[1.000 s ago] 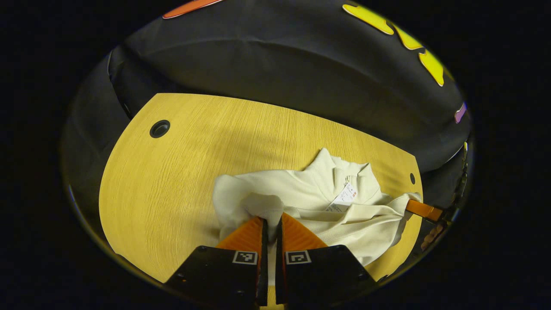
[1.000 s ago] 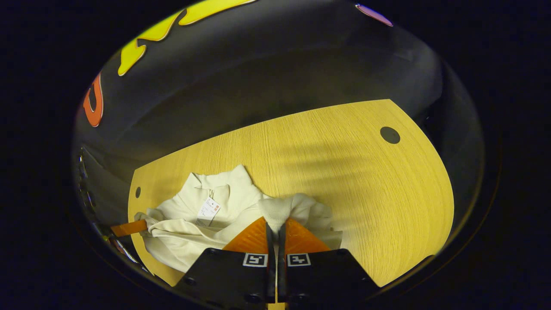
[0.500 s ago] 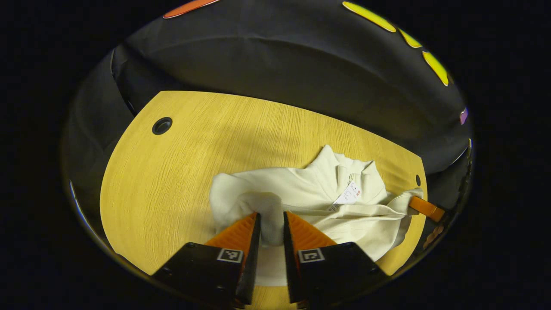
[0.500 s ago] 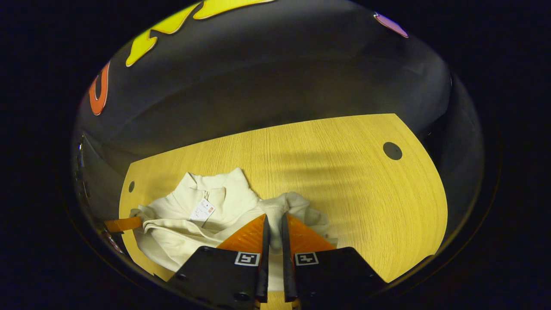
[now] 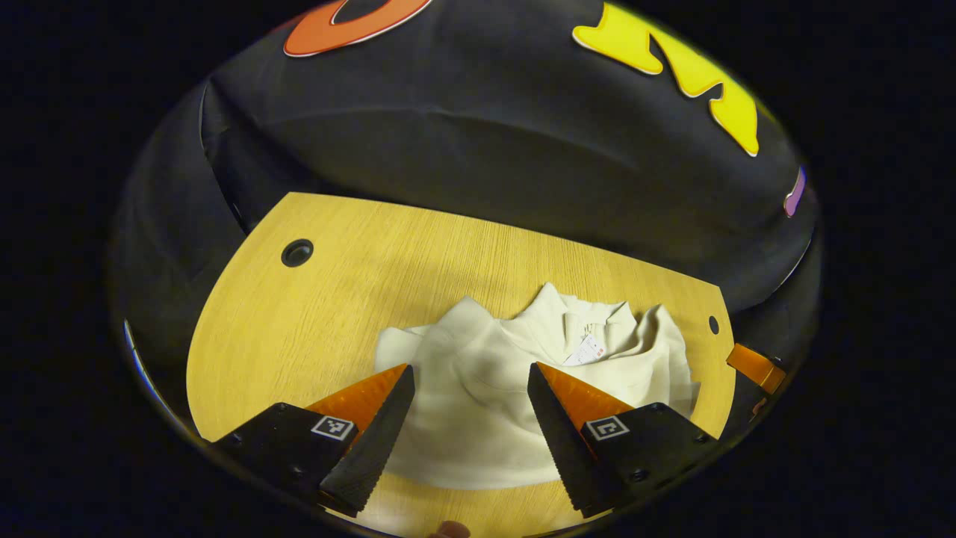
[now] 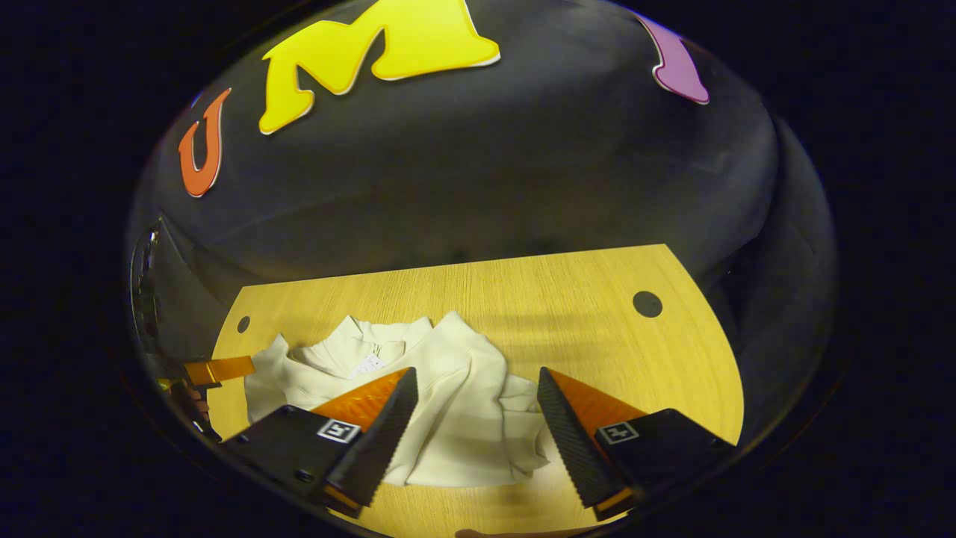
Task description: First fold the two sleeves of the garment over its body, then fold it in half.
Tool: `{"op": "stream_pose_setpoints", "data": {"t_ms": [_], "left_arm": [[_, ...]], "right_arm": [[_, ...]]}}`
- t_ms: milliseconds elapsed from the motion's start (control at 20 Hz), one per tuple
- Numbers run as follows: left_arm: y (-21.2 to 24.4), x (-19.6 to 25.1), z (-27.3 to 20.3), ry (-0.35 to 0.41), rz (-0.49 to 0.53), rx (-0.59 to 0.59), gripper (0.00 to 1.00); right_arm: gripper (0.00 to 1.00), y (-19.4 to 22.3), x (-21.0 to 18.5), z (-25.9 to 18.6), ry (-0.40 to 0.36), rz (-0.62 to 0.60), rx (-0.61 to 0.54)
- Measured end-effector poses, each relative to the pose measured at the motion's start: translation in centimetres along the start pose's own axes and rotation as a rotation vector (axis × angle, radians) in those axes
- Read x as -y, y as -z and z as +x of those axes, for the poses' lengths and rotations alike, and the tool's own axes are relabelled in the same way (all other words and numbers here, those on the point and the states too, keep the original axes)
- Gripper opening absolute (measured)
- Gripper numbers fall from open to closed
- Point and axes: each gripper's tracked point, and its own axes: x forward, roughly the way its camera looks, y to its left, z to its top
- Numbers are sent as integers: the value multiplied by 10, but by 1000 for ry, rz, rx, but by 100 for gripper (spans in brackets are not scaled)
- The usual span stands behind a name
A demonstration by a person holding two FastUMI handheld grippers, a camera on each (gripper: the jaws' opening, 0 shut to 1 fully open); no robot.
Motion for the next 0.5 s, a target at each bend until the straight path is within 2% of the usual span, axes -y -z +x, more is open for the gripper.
{"op": "stream_pose_setpoints", "data": {"t_ms": [100,200,400,500], "left_arm": [[-24,-1,-23,6,-17,124,100],[-37,2,-47,34,-7,192,96],[-55,2,-120,41,22,345,96],[-61,2,-164,40,42,427,96]], "right_arm": [[98,-12,-3,-32,7,-32,54],[98,-21,-7,-63,9,-81,109],[96,-38,-18,-141,18,-174,248],[98,-45,-28,-182,2,-195,319]]}}
